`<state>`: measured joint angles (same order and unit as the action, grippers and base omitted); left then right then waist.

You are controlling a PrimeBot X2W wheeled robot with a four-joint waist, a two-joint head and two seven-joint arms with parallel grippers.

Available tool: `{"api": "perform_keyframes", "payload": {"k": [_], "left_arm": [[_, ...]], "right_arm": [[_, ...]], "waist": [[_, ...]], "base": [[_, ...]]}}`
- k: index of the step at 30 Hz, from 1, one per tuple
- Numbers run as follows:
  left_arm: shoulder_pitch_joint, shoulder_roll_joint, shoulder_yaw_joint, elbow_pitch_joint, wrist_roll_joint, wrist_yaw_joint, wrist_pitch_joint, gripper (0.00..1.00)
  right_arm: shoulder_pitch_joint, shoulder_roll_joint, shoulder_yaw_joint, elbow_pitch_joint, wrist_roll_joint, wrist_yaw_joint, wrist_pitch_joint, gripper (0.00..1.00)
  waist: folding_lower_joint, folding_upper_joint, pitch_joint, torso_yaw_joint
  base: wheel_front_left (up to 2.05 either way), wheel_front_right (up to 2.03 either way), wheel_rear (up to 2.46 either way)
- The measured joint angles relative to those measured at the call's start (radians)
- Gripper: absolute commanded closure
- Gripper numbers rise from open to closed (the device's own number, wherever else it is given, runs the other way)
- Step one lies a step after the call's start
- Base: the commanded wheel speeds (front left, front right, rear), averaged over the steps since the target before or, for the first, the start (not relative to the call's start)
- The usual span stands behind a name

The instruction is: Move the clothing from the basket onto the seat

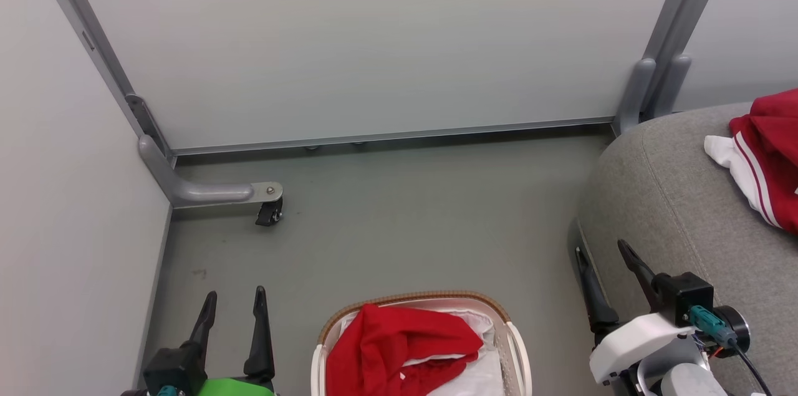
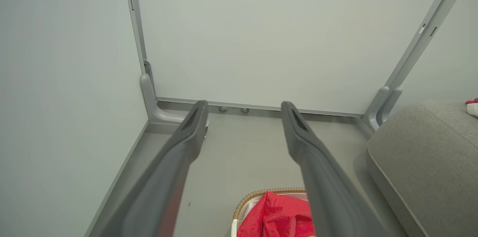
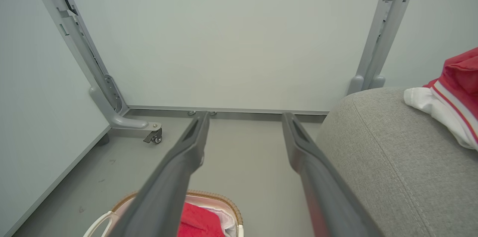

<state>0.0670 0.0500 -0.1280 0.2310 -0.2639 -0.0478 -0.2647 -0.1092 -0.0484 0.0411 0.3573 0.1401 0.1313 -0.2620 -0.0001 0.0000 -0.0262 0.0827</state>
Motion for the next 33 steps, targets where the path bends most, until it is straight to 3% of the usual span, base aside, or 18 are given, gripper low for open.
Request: {"api": "perform_keyframes", "payload": {"k": [11,22,26,33], "left_arm": [[-0.001,0.000,-0.007,0.003,0.001,-0.003,0.000,0.00],[-0.145,0.000,-0.125,0.074,0.037,-0.030,0.000,0.00],[-0.258,0.000,-0.205,0.182,0.109,-0.042,0.000,0.00],[-0.460,-0.002,-0.312,0.437,0.114,-0.053,0.000,0.00]], "right_arm": [[-0.002,0.000,-0.004,0.001,-0.001,0.000,0.000,0.00],[-0.070,0.000,-0.033,-0.036,-0.052,0.000,0.000,0.00],[-0.122,0.000,-0.048,-0.057,-0.065,0.000,0.000,0.00],[-0.209,0.000,-0.039,-0.072,-0.071,0.000,0.000,0.00]], "waist": [[0.0000,0.0000,0.002,-0.002],[0.0000,0.0000,0.065,-0.024],[0.0001,0.0000,0.120,-0.039],[0.0000,0.0000,0.242,-0.079]], "base": [[0.00,0.00,0.00],[0.00,0.00,0.00],[0.00,0.00,0.00],[0.00,0.00,0.00]]}}
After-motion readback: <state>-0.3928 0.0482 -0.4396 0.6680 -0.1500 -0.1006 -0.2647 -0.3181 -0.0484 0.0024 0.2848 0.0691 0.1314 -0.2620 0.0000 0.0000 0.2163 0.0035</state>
